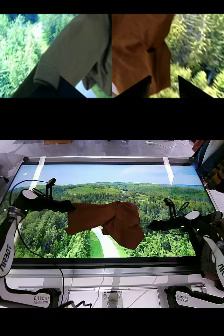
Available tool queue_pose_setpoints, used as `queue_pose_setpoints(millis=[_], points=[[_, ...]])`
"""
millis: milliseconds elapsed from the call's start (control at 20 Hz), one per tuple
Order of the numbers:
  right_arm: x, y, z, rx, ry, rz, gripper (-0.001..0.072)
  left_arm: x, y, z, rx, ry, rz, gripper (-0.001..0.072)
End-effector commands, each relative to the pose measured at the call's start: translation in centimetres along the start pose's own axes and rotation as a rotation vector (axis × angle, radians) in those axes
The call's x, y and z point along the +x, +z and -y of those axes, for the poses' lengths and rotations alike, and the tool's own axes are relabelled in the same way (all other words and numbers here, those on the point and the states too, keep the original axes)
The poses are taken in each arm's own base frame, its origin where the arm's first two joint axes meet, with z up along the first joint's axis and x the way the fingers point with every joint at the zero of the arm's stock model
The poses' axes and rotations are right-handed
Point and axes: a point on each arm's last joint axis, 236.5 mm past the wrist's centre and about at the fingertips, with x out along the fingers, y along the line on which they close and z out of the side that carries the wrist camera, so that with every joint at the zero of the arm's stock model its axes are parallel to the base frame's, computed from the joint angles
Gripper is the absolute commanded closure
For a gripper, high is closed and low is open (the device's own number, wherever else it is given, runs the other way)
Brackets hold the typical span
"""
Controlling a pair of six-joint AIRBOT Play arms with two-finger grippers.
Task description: Fold the clothes and pants, and hang the long-sleeved shirts on hangers.
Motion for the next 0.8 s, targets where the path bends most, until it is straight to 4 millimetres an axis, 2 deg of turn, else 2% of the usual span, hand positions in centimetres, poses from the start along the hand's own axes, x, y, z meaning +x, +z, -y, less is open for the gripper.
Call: queue_pose_setpoints(millis=[0, 200, 250, 350, 400, 500, 600, 700, 750], points=[[3.5, -0.1, -1.6, 0.009, -0.004, 0.0, 0.0327, -1.1, 0.7, 0.8, 0.029, 0.002, 0.027, 0.069], [6.6, -2.8, -2.9, 0.013, 0.036, -0.11, 0.0331, -1.1, 0.8, 1.1, 0.019, -0.01, 0.033, 0.069], [6.9, -3.4, -3.4, 0.009, 0.049, -0.133, 0.0372, -1.1, 0.8, 1.1, 0.018, -0.012, 0.035, 0.069], [7.2, -4.0, -4.5, -0.014, 0.069, -0.158, 0.0619, -1.1, 0.9, 1.2, 0.015, -0.016, 0.038, 0.069], [7.0, -3.5, -4.7, -0.021, 0.069, -0.146, 0.0695, -1.2, 0.9, 1.4, 0.012, -0.023, 0.037, 0.069], [5.7, -1.2, -4.6, -0.068, 0.046, -0.097, 0.0696, -1.5, 1.3, 2.1, 0.007, -0.044, 0.051, 0.069], [3.0, 2.3, -4.4, -0.169, -0.015, -0.025, 0.0696, -2.8, 2.5, 2.7, 0.032, -0.038, 0.087, 0.069], [-1.3, 6.4, -4.0, -0.251, -0.114, 0.074, 0.0696, -5.3, 4.4, 3.6, 0.068, -0.025, 0.153, 0.0691], [-4.2, 8.6, -3.8, -0.281, -0.167, 0.138, 0.0696, -6.9, 5.3, 4.0, 0.086, -0.016, 0.192, 0.069]])
